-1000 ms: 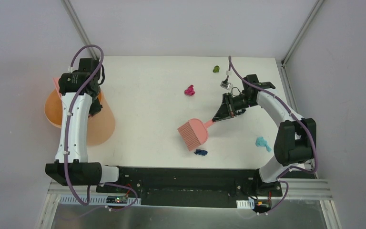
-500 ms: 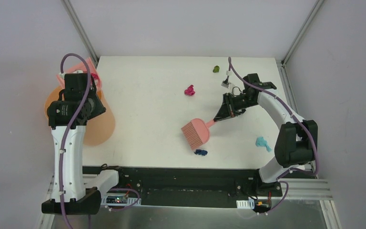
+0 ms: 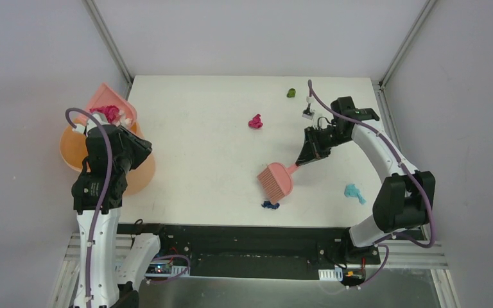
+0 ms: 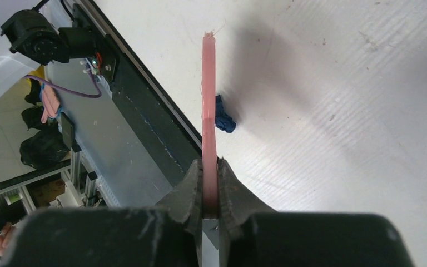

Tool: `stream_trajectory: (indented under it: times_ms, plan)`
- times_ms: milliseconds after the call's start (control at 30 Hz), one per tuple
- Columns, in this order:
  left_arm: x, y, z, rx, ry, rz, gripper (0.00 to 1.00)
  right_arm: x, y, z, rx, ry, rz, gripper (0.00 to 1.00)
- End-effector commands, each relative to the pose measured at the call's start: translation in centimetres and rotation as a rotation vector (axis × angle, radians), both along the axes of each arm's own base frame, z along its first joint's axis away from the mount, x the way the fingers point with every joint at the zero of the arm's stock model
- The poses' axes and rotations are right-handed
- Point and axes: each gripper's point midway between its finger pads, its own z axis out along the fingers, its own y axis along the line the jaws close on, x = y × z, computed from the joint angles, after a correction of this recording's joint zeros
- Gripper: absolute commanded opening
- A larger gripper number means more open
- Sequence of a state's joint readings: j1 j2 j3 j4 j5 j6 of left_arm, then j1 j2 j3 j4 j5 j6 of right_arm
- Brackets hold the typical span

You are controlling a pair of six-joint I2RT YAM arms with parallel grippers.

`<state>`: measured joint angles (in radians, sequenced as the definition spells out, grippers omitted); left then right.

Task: Sweep away the paper scraps from the table

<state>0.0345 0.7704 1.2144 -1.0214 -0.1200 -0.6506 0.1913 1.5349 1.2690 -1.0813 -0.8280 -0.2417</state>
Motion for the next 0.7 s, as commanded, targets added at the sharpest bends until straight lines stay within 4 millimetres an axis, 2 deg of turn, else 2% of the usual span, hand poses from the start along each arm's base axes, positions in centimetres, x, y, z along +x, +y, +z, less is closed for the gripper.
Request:
stream_trajectory:
  times_ms: [0,200,333,367,467,667]
  plan:
    - [2.1,-1.0,1.8,-0.188,-0.180,0.073,0.00,-0.1,-1.1,2.8,-0.050,-0.092,0.003,0.00]
    - [4.4,-3.3,0.8,-0.454,-0.221,0.091,0.00,-0.9,-1.3,4.6,-0.055,-0.100,0.001,0.00]
    - [6.1,-4.1,1.5,-0.588,-0.313,0.087,0.00,-1.5,-2.0,5.1,-0.090,-0.124,0.007,0.00]
    - [6.6,-4.1,2.5,-0.610,-0.380,0.075,0.00,-1.6,-2.2,5.0,-0.100,-0.128,0.007,0.00]
    - [6.9,-3.7,3.5,-0.651,-0.483,0.089,0.00,-1.9,-2.4,4.8,-0.112,-0.129,0.012,0.00]
    - [5.9,-1.7,6.6,-0.651,-0.676,0.154,0.00,-2.0,-1.9,4.6,-0.080,-0.114,0.000,0.00]
